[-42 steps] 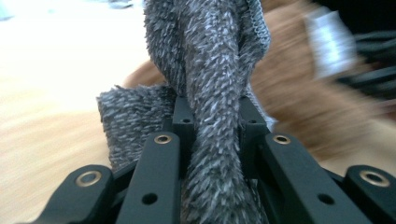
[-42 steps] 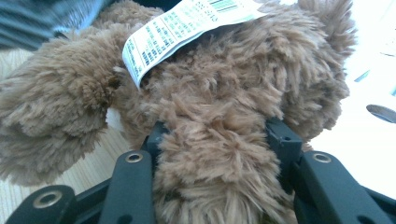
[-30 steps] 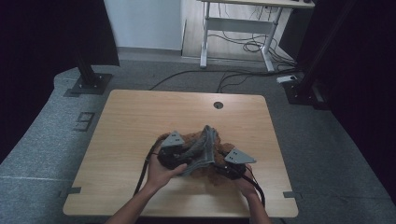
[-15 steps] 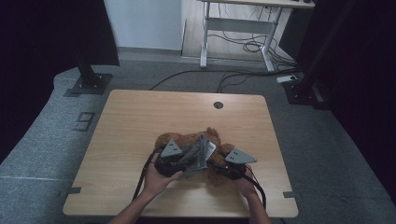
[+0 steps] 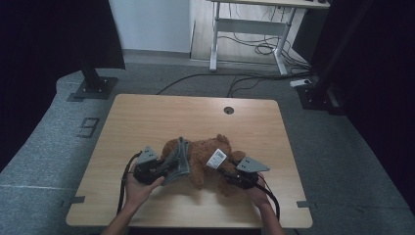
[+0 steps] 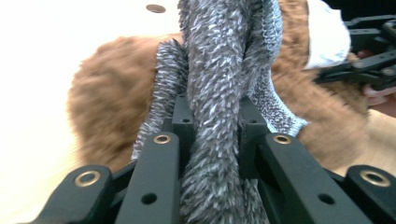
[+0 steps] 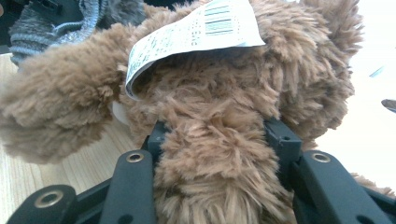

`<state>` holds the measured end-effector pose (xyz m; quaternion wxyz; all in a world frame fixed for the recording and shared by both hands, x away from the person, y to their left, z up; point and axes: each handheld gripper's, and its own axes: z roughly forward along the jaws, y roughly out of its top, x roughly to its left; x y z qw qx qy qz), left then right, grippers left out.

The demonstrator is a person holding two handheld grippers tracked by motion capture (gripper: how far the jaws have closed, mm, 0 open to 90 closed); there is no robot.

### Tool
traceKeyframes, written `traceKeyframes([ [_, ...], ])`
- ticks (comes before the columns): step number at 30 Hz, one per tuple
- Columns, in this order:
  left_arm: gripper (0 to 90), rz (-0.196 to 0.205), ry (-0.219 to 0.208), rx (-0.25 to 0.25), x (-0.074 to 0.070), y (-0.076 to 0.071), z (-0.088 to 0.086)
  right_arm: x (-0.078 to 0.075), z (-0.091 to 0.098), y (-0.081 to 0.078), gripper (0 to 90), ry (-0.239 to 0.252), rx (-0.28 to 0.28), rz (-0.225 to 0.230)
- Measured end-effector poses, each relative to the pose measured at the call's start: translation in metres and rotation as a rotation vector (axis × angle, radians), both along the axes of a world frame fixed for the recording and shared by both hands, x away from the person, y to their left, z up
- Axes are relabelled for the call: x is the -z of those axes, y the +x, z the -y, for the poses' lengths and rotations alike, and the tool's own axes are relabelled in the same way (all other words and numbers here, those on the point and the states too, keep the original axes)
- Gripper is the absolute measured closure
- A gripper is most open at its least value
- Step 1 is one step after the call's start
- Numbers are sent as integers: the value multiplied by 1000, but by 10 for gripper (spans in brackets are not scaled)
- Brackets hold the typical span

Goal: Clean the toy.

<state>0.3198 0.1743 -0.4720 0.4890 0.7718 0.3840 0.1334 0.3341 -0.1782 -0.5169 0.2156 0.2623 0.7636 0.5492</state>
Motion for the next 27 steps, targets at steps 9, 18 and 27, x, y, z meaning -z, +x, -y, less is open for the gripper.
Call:
traceKeyframes([
  [9, 744, -77, 5, -136, 16, 17, -49, 4, 5, 0, 557, 4, -13, 1],
  [18, 743, -44, -52, -87, -11, 26, -37, 4, 8, -2, 557, 1, -20, 4],
  [27, 740, -47, -36, -9, -37, 58, 12, 7, 15, -1, 518, -32, -21, 7],
])
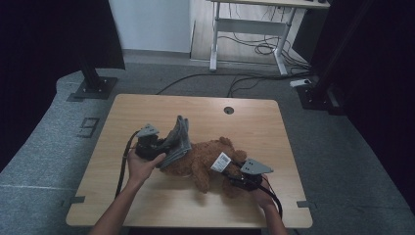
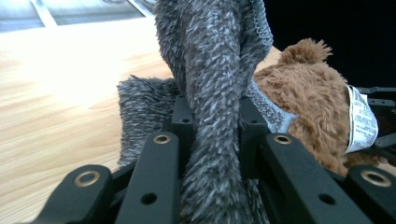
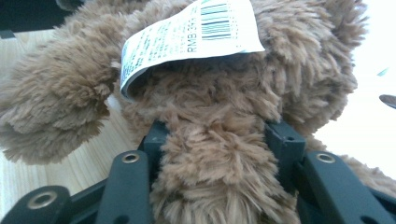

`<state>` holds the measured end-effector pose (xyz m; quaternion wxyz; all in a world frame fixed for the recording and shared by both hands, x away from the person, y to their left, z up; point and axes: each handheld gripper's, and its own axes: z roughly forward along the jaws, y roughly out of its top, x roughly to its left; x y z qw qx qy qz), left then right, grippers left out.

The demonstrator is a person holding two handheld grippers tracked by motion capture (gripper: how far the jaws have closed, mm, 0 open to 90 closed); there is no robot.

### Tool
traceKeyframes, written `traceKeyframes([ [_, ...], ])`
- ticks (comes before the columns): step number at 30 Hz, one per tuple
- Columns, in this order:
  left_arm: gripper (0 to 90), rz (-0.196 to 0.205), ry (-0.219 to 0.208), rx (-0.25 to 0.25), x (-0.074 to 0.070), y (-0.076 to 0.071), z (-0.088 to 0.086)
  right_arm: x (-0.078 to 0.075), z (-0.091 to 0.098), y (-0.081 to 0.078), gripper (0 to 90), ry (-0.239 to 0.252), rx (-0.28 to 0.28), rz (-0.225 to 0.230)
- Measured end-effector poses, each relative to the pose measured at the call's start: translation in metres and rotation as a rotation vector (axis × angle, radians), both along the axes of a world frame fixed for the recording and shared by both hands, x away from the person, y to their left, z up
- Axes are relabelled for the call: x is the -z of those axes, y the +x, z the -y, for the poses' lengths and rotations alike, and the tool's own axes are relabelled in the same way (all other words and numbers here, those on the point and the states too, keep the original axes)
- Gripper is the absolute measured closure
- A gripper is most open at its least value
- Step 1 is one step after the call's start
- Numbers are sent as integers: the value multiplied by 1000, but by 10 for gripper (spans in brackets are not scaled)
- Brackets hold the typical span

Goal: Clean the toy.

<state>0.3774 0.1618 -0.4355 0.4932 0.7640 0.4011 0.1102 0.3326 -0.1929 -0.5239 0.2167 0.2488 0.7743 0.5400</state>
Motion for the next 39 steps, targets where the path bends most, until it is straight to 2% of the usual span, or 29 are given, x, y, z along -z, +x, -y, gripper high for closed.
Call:
traceKeyframes([
  [2, 739, -25, 22, 17, 5, 5, 8, 1, 1, 0, 513, -9, 5, 2],
  [5, 738, -32, 25, 31, 13, 4, 12, 2, 4, 0, 486, -26, 9, -13],
  [7, 739, -37, 18, 35, 18, 0, 11, 2, 7, 0, 439, -39, 8, -44],
  [8, 740, -34, 31, 39, 22, -6, 10, 2, 8, 0, 418, -32, 14, -57],
  [9, 741, -34, 31, 39, 22, -6, 10, 2, 8, 0, 418, -32, 14, -57],
  [10, 742, -32, 20, 38, 26, -12, 6, 1, 10, -1, 374, -6, 12, -98],
  [11, 742, -32, 17, 39, 27, -14, 5, 0, 12, -1, 338, 10, 13, -111],
  [12, 743, -32, 17, 39, 27, -14, 5, 0, 12, -1, 338, 10, 13, -111],
  [13, 744, -31, 0, 41, 32, -19, 1, -3, 17, -3, 283, 52, 6, -146],
  [14, 745, -31, 0, 41, 32, -19, 1, -3, 17, -3, 283, 52, 6, -146],
  [17, 746, -38, -37, 50, 37, -25, -3, -11, 24, -4, 244, 135, 8, -163],
  [19, 747, -37, -50, 57, 39, -30, -4, -16, 23, -3, 224, 149, 21, -171],
  [22, 748, -30, -55, 64, 41, -37, -4, -18, 14, 0, 193, 145, 10, -191],
  [25, 748, -19, -43, 60, 42, -43, -5, -16, 1, 3, 170, 101, 11, -216],
  [26, 748, -18, -37, 56, 43, -46, -7, -15, -5, 4, 209, 83, 15, -224],
  [27, 748, -18, -37, 56, 43, -46, -7, -15, -5, 4, 209, 83, 15, -224],
  [28, 747, -21, -41, 55, 43, -47, -9, -12, -8, 4, 277, 68, 11, -227],
  [30, 747, -28, -49, 58, 41, -48, -9, -9, -9, 4, 351, 42, 14, -230],
  [31, 747, -28, -49, 58, 41, -48, -9, -9, -9, 4, 351, 42, 14, -230],
  [33, 748, -18, -42, 61, 34, -48, -4, -6, -10, 4, 423, 25, 29, -228],
  [34, 748, -3, -35, 68, 25, -47, 3, -4, -11, 4, 462, 8, 46, -213],
  [35, 748, -3, -35, 68, 25, -47, 3, -3, -11, 4, 476, -1, 48, -203],
  [36, 748, 10, -29, 90, 14, -44, 17, -2, -12, 4, 492, -14, 52, -199],
  [37, 748, 10, -29, 90, 14, -44, 17, 0, -13, 3, 504, -31, 51, -190],
  [38, 747, 13, -23, 138, 5, -41, 41, 1, -15, 3, 510, -41, 45, -181],
  [39, 747, 13, -23, 138, 5, -41, 41, 1, -15, 3, 510, -41, 45, -181],
])
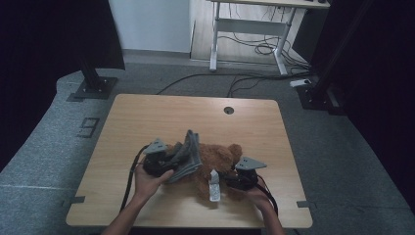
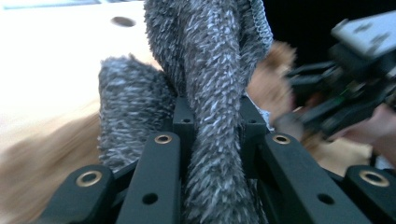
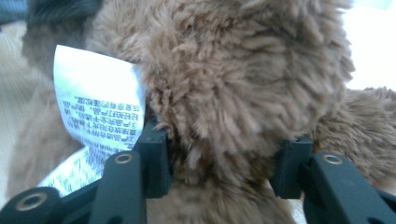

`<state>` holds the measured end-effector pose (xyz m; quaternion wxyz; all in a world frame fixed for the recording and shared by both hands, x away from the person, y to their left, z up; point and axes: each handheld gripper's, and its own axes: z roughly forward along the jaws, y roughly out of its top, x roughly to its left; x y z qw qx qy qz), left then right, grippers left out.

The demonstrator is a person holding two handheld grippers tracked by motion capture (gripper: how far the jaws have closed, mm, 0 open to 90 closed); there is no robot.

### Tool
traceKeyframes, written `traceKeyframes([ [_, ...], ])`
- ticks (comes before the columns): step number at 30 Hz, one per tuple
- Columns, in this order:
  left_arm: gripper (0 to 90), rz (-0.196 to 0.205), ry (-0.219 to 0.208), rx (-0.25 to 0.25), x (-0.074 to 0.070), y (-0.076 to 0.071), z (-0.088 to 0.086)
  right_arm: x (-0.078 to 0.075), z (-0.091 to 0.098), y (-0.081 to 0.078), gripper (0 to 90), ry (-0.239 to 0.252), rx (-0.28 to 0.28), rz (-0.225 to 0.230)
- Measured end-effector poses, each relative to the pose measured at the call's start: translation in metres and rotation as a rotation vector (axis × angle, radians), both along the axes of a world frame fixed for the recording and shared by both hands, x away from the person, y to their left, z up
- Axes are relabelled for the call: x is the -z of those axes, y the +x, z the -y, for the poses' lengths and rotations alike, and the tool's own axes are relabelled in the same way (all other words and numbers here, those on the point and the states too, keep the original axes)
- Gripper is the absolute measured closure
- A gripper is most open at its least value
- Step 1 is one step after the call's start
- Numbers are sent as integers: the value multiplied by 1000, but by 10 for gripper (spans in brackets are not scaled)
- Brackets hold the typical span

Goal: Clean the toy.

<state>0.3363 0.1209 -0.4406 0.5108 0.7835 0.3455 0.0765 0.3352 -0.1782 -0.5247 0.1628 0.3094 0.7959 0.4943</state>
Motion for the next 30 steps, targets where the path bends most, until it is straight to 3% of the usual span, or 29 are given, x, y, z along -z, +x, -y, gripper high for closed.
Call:
traceKeyframes([
  [3, 746, 17, 27, 46, -5, 2, 35, 0, -3, -2, 521, -17, -8, 24],
  [5, 743, 6, 47, 61, -2, 9, 69, 0, 0, -3, 543, -16, -12, 36],
  [10, 742, 2, 85, 38, 7, 15, 86, 1, 4, -4, 574, -21, -2, 38],
  [14, 742, 21, 84, 8, 7, 12, 71, 4, 8, -3, 615, -3, -2, 45],
  [16, 742, 33, 89, -19, 6, 11, 57, 4, 7, -3, 625, -5, -6, 45],
  [17, 742, 31, 80, -43, 7, 11, 40, 4, 8, -3, 628, -4, -7, 38],
  [18, 742, 31, 80, -43, 7, 11, 40, 4, 8, -3, 628, -4, -7, 38],
  [23, 742, 31, 33, -103, 7, 6, -5, 4, 8, -3, 630, -5, -7, 38],
  [29, 740, 38, -2, -160, 9, -4, -46, 4, 7, -3, 631, -2, -7, 34],
  [30, 740, 38, -2, -160, 9, -4, -46, 4, 7, -3, 631, -2, -7, 34],
])
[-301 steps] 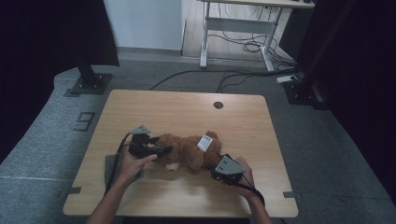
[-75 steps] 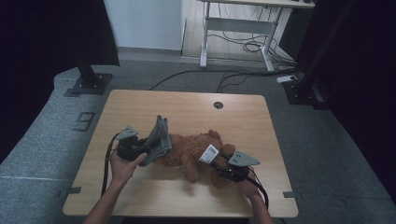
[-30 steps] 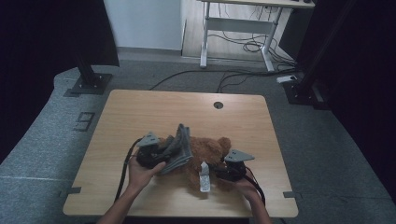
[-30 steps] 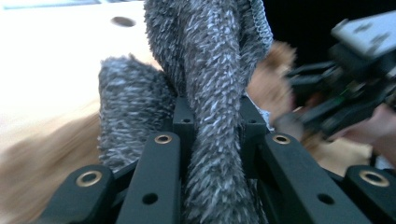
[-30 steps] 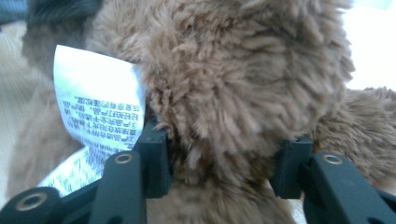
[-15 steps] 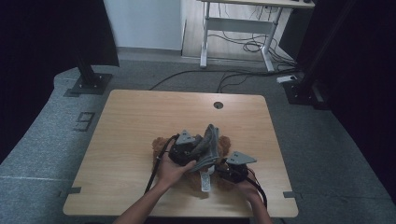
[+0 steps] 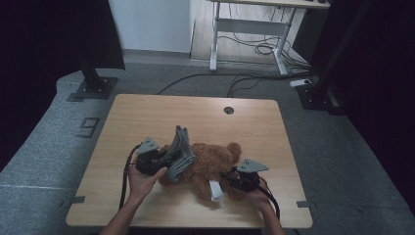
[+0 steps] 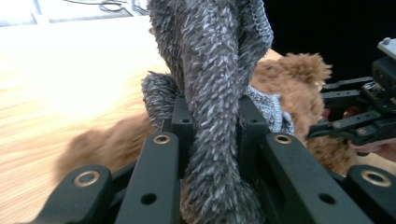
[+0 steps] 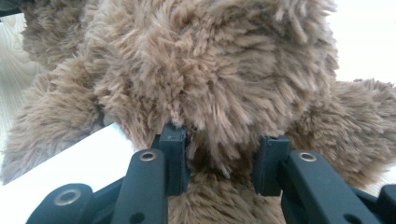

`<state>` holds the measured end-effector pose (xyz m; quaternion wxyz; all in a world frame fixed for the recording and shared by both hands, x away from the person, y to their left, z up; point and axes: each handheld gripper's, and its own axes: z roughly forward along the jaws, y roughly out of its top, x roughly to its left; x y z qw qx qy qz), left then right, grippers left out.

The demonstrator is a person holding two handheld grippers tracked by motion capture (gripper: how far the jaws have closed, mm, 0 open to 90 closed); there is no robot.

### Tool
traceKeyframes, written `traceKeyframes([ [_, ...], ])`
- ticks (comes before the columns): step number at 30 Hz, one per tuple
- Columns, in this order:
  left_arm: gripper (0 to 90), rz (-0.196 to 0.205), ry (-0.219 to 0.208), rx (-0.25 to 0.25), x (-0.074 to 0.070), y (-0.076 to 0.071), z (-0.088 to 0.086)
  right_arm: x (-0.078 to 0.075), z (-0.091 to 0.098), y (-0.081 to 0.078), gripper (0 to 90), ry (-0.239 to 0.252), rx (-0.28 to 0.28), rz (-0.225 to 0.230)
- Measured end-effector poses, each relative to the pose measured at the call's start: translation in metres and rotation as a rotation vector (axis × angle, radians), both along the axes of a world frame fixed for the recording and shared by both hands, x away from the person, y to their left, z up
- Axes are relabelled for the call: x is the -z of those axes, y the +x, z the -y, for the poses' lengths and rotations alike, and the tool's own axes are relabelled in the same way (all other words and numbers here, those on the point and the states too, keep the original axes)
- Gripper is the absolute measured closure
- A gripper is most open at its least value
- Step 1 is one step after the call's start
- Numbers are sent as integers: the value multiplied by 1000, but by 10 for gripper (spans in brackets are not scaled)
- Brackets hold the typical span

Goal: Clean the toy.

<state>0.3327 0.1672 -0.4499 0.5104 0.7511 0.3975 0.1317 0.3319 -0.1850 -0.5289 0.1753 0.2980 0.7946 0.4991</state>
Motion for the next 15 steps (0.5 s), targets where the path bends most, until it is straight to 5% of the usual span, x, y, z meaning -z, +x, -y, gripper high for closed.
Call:
traceKeyframes([
  [6, 741, -24, -13, -49, 12, -1, -26, 0, 0, 0, 630, 1, -1, -1],
  [15, 746, -89, 65, -121, 42, 2, -46, 1, 0, 0, 630, 9, 2, -9],
])
